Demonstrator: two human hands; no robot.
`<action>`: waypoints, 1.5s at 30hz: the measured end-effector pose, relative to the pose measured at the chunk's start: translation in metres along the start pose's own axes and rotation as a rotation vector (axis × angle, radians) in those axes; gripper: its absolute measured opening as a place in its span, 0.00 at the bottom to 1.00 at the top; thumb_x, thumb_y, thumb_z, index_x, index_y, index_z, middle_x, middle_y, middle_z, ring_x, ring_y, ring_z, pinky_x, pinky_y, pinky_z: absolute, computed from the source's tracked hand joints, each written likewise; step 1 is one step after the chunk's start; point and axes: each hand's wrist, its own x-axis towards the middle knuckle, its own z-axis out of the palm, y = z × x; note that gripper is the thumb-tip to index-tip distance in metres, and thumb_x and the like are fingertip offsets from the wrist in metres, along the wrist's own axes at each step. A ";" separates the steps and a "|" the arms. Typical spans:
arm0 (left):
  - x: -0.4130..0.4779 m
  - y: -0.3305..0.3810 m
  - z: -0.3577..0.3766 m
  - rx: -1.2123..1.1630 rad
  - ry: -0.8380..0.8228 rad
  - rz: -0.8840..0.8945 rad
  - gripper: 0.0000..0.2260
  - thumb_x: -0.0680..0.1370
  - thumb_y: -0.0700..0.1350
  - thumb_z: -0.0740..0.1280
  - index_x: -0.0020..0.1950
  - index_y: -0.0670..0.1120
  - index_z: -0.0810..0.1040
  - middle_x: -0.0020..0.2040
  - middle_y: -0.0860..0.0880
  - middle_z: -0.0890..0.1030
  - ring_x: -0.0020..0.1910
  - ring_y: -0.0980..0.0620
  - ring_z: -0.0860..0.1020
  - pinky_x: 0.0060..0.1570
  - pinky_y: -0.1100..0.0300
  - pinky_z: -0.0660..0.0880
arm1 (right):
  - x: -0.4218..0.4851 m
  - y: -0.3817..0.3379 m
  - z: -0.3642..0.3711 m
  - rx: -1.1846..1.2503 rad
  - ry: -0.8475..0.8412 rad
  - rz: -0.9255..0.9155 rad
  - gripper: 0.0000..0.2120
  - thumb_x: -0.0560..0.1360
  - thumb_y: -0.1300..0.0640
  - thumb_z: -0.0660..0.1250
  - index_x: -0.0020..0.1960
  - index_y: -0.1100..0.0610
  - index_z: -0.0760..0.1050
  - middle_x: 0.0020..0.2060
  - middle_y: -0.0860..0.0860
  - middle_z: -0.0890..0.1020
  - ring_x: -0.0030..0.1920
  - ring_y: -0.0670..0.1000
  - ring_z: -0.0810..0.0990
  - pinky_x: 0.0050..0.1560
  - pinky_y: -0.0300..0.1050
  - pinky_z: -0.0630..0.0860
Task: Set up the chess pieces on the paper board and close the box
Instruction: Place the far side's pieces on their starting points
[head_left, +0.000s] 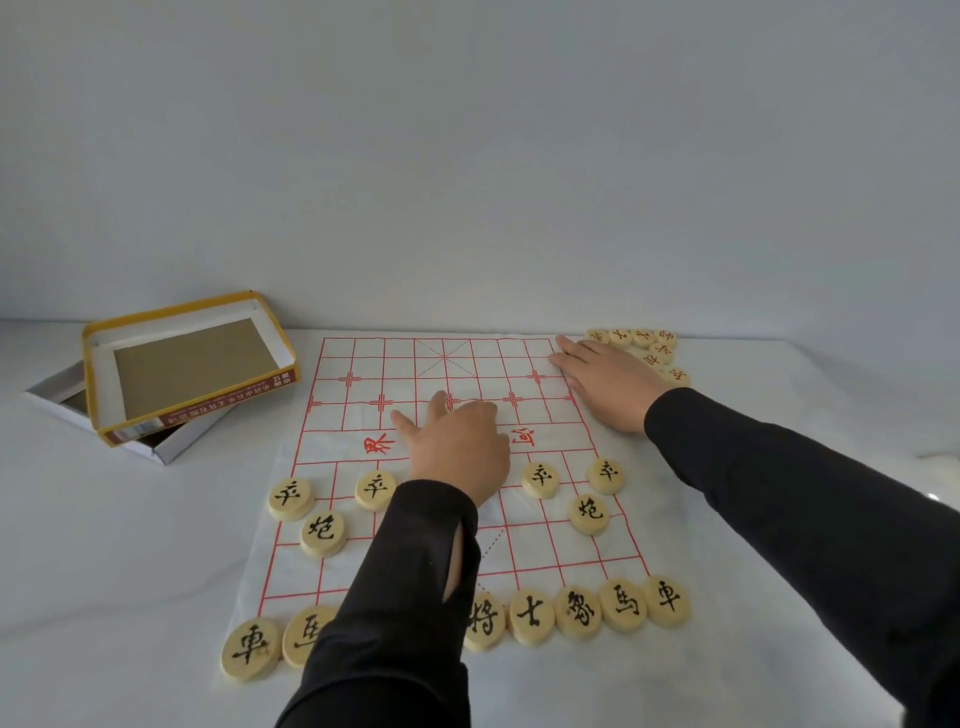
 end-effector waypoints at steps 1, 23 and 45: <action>0.000 0.001 0.000 0.006 0.002 0.002 0.19 0.82 0.50 0.52 0.73 0.52 0.60 0.74 0.52 0.62 0.76 0.47 0.49 0.68 0.34 0.41 | -0.003 0.003 0.000 0.003 -0.003 0.012 0.22 0.83 0.54 0.46 0.76 0.52 0.52 0.77 0.50 0.50 0.76 0.52 0.52 0.74 0.48 0.53; -0.008 0.034 0.012 0.045 0.026 0.110 0.21 0.80 0.51 0.55 0.73 0.53 0.60 0.77 0.50 0.53 0.76 0.44 0.42 0.69 0.36 0.44 | -0.077 0.031 -0.006 0.602 0.035 0.504 0.08 0.73 0.55 0.64 0.50 0.56 0.76 0.48 0.52 0.79 0.48 0.53 0.77 0.50 0.48 0.74; 0.001 0.012 -0.007 -0.126 0.110 0.041 0.21 0.80 0.50 0.56 0.73 0.53 0.60 0.76 0.50 0.55 0.76 0.46 0.45 0.71 0.40 0.46 | -0.010 0.018 -0.060 0.787 -0.004 0.532 0.12 0.72 0.53 0.71 0.35 0.57 0.73 0.30 0.55 0.73 0.29 0.50 0.69 0.34 0.45 0.72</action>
